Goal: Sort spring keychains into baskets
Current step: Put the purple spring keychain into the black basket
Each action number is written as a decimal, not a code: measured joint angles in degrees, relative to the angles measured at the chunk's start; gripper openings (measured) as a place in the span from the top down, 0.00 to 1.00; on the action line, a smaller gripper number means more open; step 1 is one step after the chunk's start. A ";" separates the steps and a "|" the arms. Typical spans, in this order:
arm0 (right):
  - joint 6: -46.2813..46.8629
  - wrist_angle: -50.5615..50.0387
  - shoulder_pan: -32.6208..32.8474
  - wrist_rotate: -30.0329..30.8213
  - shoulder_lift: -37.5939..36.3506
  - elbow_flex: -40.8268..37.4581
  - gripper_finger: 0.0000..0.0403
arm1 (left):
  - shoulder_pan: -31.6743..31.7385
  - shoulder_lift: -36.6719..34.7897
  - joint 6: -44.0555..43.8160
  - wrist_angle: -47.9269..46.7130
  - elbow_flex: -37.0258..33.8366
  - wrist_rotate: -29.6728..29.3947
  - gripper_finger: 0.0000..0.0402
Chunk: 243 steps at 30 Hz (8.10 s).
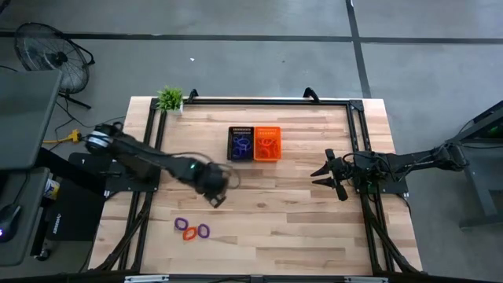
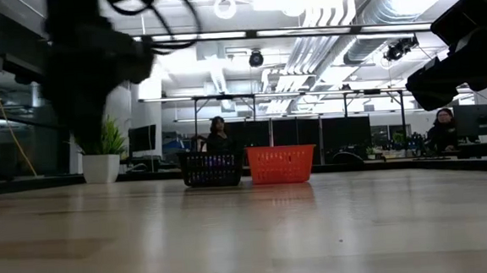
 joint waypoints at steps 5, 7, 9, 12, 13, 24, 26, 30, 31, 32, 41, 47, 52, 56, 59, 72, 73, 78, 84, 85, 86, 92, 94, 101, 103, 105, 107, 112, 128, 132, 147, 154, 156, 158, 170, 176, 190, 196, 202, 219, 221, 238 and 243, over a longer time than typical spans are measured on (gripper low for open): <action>0.02 0.02 0.00 0.00 -0.04 0.00 0.72 | -8.65 -3.02 -10.81 0.06 -5.24 0.98 0.71; 0.00 0.11 0.02 -0.02 0.13 0.00 0.72 | -12.06 -3.38 -14.33 -0.45 -6.37 1.42 0.71; 0.01 0.07 0.00 0.00 0.05 0.00 0.72 | -14.98 -3.57 -17.95 -0.31 -6.81 2.05 0.71; 0.02 -0.02 0.00 0.00 -0.08 0.00 0.72 | -19.09 -3.42 -23.04 -0.85 -7.41 2.00 0.71; 0.02 -0.02 0.02 0.00 -0.04 0.00 0.72 | -20.36 -3.42 -24.61 -0.62 -7.46 1.92 0.71; 0.01 -0.02 0.00 0.00 -0.02 -0.01 0.72 | -31.52 -2.10 -40.08 0.63 -7.57 -0.42 0.71; 0.00 -0.02 0.00 0.00 -0.02 0.00 0.72 | -32.53 -1.16 -41.83 1.71 -7.58 -0.42 0.71; 0.01 -0.01 0.01 0.00 -0.02 0.00 0.72 | -33.01 0.73 -43.12 3.96 -7.59 -0.40 0.71; 0.01 -0.02 0.01 0.00 -0.02 -0.01 0.72 | -32.98 1.22 -43.14 4.63 -7.57 -0.48 0.71; 0.02 -0.02 0.01 0.00 -0.02 0.00 0.72 | -32.97 1.55 -43.16 5.03 -7.57 -0.48 0.71; 0.02 -0.01 0.00 0.00 -0.02 -0.02 0.72 | -32.92 3.18 -44.40 7.53 -7.57 -0.55 0.71; 0.00 -0.01 0.00 0.00 -0.02 -0.01 0.72 | -30.18 3.44 -46.16 7.14 -7.57 0.19 0.71; 0.01 -0.02 0.01 0.00 -0.02 -0.01 0.72 | -27.66 3.48 -46.74 7.45 -7.55 1.34 0.71; 0.01 -0.02 0.00 0.01 -0.02 -0.01 0.72 | -26.12 4.40 -47.71 8.10 -7.37 3.21 0.71; 0.01 -0.02 0.01 0.00 -0.02 0.00 0.72 | -26.05 5.21 -49.15 8.53 -7.35 4.85 0.71; 0.01 -0.01 0.01 0.00 -0.02 0.00 0.72 | -26.19 6.68 -54.92 10.50 -6.96 7.36 0.72; 0.01 -0.01 0.01 0.00 -0.02 0.00 0.72 | -26.21 6.68 -54.90 10.49 -6.96 7.42 0.72; 0.01 -0.02 0.01 0.00 -0.02 0.00 0.72 | -26.19 6.67 -54.57 10.07 -6.96 7.42 0.82; 0.00 -0.02 0.00 0.00 -0.02 0.00 0.72 | -26.21 6.58 -53.15 10.11 -6.98 7.28 0.97; 0.02 -0.02 0.02 0.00 -0.02 0.00 0.72 | -26.21 6.57 -53.02 10.14 -6.98 7.20 0.98; 0.01 -0.02 0.01 0.00 -0.02 -0.01 0.72 | -26.21 6.57 -52.99 10.15 -6.98 7.10 0.98; 0.01 -0.02 0.02 0.00 -0.02 -0.01 0.72 | -26.12 6.08 -50.57 6.10 -4.79 1.80 0.98; 0.00 -0.02 0.02 0.00 -0.02 -0.02 0.72 | -25.45 5.09 -48.97 4.50 -3.37 -0.95 0.98; 0.02 -0.02 0.02 0.00 -0.02 -0.02 0.72 | -20.34 2.61 -34.19 -2.56 2.25 -9.93 0.98; 0.01 -0.02 0.02 0.01 -0.02 0.00 0.72 | -18.30 2.63 -27.82 -4.32 4.09 -10.96 0.98; 0.02 -0.02 0.00 0.00 -0.02 0.00 0.72 | -15.87 2.59 -21.39 -5.15 5.63 -11.31 0.98; 0.00 -0.02 0.02 0.00 -0.02 0.00 0.72 | -13.16 2.59 -14.92 -5.06 6.69 -11.48 0.98; 0.00 -0.02 0.02 0.00 -0.02 0.00 0.72 | -5.33 2.59 1.68 -4.10 9.92 -11.74 0.98; 0.01 -0.02 0.00 0.00 -0.02 0.00 0.72 | 16.76 9.39 26.77 1.77 19.53 -11.03 0.98; 0.00 0.00 0.02 0.00 -0.02 0.00 0.72 | 20.77 12.56 29.31 3.13 21.71 -9.38 0.98; 0.01 -0.02 0.01 0.00 -0.02 -0.01 0.72 | 27.52 19.83 31.09 6.49 25.41 -2.44 0.95; 0.00 -0.02 0.01 0.00 -0.02 -0.02 0.72 | 27.47 19.86 31.06 5.73 25.39 -3.56 0.76; 0.02 -0.02 0.00 0.00 -0.02 -0.02 0.72 | 27.46 19.86 31.06 5.51 25.39 -3.56 0.71; 0.02 -0.02 0.01 0.00 -0.02 0.00 0.72 | 27.44 19.86 31.07 5.12 25.39 -3.59 0.68; 0.02 -0.02 0.02 0.00 -0.02 -0.01 0.72 | 20.40 16.88 31.11 -1.07 24.68 -4.22 0.66; 0.01 -0.02 0.00 0.00 -0.02 0.00 0.72 | 14.56 12.15 22.95 -4.52 19.91 -4.57 0.66; 0.02 0.04 0.00 0.00 -0.02 0.00 0.72 | -4.83 7.51 7.14 -7.91 10.37 4.38 0.66; 0.02 -0.02 0.00 0.00 -0.02 0.00 0.72 | -10.51 7.51 3.11 -7.37 10.09 4.76 0.66; 0.01 -0.01 0.01 0.00 -0.02 -0.01 0.72 | -13.49 7.51 2.05 -7.40 10.09 5.44 0.66; 0.01 -0.01 0.01 0.00 -0.02 0.00 0.72 | -17.31 14.62 27.08 -1.58 10.13 8.85 0.66; 0.00 -0.02 0.01 0.01 -0.02 0.00 0.72 | -17.31 15.29 29.35 -0.93 10.13 8.81 0.66; 0.02 -0.02 0.01 0.01 -0.02 -0.01 0.72 | -19.24 15.90 45.35 0.86 10.16 6.54 0.66; 0.02 -0.02 0.00 0.00 -0.02 0.00 0.72 | -19.15 15.90 47.45 0.95 10.16 5.16 0.66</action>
